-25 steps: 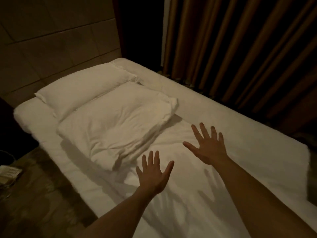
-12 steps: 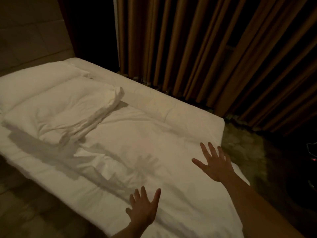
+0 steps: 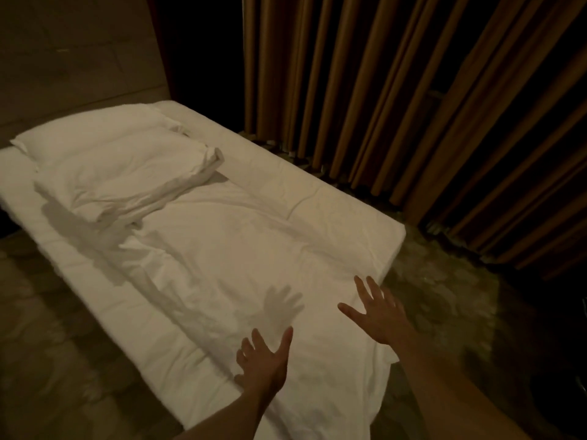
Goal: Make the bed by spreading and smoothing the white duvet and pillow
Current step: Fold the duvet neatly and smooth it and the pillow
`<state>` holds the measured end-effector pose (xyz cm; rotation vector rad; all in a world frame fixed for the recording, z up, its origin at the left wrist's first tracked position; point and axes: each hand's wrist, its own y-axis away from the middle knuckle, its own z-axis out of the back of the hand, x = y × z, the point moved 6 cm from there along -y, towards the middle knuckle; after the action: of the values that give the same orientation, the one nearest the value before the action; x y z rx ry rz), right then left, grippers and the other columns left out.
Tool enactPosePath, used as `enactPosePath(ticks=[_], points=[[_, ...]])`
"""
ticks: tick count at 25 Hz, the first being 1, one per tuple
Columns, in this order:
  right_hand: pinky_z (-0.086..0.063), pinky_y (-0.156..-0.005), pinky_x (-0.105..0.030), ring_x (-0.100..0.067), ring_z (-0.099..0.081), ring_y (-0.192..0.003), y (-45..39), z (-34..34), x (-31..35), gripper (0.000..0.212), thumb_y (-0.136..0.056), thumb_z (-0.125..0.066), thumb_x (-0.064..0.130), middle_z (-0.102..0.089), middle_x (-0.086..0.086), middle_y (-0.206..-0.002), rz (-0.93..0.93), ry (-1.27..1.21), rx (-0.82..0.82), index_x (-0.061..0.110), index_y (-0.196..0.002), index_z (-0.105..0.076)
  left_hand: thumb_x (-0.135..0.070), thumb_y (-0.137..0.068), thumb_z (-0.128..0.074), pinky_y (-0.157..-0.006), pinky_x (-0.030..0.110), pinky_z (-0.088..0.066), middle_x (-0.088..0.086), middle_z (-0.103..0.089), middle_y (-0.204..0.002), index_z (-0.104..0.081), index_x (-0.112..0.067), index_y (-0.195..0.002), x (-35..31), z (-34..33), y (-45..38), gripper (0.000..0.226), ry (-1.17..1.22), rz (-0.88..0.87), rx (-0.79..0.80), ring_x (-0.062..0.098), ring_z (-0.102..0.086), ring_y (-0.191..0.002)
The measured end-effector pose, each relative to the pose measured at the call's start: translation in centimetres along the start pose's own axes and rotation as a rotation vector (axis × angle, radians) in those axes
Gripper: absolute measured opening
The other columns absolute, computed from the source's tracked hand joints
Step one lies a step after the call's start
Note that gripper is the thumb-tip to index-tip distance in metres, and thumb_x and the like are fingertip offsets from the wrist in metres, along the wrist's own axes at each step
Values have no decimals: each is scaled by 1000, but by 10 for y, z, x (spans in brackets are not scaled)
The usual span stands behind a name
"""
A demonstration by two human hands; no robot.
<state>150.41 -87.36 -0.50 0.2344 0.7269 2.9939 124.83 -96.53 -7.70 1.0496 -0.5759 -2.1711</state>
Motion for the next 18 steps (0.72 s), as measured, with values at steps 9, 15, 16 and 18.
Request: enactPosePath(ticks=[9, 15, 16, 18], points=[[-6, -122, -54, -31, 5, -155, -89, 11, -43, 121, -62, -21, 100, 13, 2, -169, 295, 33, 78, 36, -158, 15, -94, -66, -51, -117, 64, -15, 5, -8, -168, -7, -25, -161, -23, -47, -12, 125, 338, 174, -282, 30, -8, -154], [-21, -123, -50, -28, -9, -154, -136, -7, -73, 160, -34, -61, 100, 4, 0, -168, 421, -246, 301, 25, -162, 0, -78, -42, -85, -117, 55, -33, 8, -11, -164, -10, -22, -160, -21, -119, 35, 151, 805, 356, -502, 36, -26, -147], [-22, -123, -49, -29, -11, -154, -141, -12, -85, 161, -35, -66, 96, 3, -2, -168, 391, -272, 313, 21, -161, -2, -79, -36, -86, -116, 54, -35, 8, -12, -163, -11, -21, -160, -13, -132, 40, 156, 845, 396, -513, 37, -30, -146], [-24, -122, -48, -31, -14, -153, -158, -24, -113, 165, -33, -73, 91, 0, -6, -167, 348, -285, 357, 14, -161, -3, -79, -31, -88, -115, 55, -36, 8, -13, -162, -10, -22, -160, 4, -156, 48, 161, 881, 470, -524, 38, -31, -144]])
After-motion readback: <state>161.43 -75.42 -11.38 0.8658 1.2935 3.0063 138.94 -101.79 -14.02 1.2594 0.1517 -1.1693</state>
